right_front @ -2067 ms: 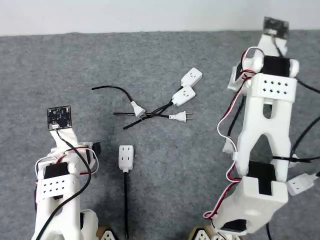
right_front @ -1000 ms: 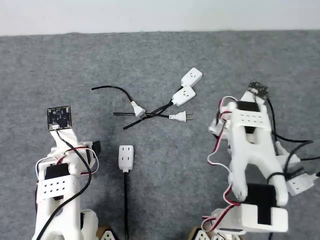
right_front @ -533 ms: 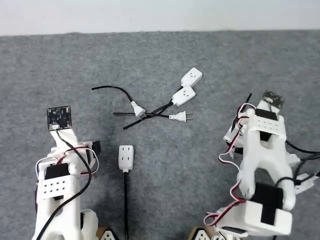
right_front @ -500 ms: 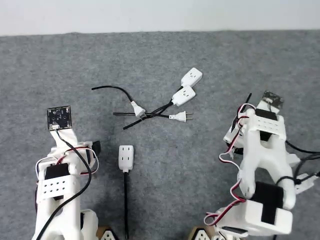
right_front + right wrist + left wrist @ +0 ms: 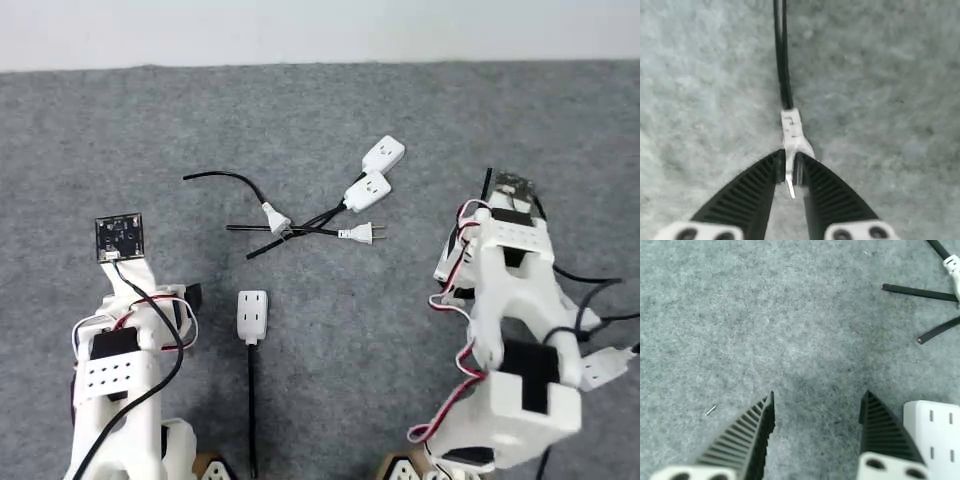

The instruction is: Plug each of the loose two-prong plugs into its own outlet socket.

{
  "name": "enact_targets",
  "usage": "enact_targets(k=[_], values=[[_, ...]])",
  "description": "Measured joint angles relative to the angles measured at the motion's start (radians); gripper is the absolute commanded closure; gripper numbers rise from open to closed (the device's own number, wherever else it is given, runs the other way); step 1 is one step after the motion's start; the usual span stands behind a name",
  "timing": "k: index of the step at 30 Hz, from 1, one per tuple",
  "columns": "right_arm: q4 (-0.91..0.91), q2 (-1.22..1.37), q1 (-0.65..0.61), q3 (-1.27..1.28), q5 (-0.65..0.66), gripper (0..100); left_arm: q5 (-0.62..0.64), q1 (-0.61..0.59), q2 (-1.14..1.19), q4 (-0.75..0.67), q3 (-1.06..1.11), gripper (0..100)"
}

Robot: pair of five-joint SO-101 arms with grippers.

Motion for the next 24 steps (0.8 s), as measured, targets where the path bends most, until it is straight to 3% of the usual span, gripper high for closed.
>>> enact_targets(k=[7, 24], values=[[-0.005, -0.038, 0.003, 0.002, 0.006, 84.7, 0.000, 0.000, 0.000, 0.000, 0.000, 74], [-0.091, -0.035, 0.002, 0.026, 0.008, 88.1, 0.000, 0.000, 0.000, 0.000, 0.000, 74]])
